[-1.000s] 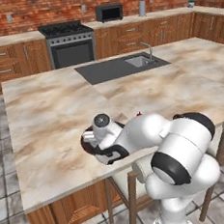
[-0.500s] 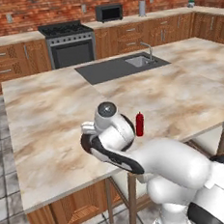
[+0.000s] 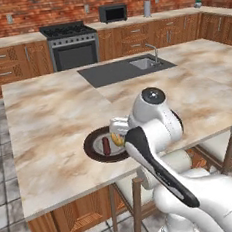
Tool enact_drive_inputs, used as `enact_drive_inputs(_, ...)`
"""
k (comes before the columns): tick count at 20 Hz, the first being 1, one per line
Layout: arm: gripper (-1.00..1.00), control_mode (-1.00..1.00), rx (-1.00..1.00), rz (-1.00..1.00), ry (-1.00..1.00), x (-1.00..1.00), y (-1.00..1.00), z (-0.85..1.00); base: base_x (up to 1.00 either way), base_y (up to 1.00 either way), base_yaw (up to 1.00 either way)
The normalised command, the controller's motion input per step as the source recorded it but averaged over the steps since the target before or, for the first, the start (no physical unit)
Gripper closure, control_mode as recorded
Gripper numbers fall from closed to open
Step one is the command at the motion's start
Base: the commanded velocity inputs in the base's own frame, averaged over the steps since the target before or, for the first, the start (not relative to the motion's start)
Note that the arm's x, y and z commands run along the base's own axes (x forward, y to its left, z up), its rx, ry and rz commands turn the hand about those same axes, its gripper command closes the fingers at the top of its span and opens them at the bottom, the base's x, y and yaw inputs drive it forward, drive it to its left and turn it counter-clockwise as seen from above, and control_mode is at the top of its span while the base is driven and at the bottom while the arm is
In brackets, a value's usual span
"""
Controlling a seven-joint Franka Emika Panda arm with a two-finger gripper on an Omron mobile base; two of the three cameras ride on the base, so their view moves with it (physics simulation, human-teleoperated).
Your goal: Move the hot dog bun to the plate on the dining table and place the condiment next to that plate. Then navigate to the fridge and take the sausage and place it on the plate as well.
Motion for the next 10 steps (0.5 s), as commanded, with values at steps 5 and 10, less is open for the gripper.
enact_drive_inputs(5, -1.0, -1.0, -0.15, 0.0, 0.07, -0.96, -0.99, 0.43, 0.0, 0.0, 0.0)
enact_drive_inputs(10, -1.0, -1.0, -0.14, 0.0, 0.05, -0.86, -0.8, 0.0, 0.0, 0.0, 0.0)
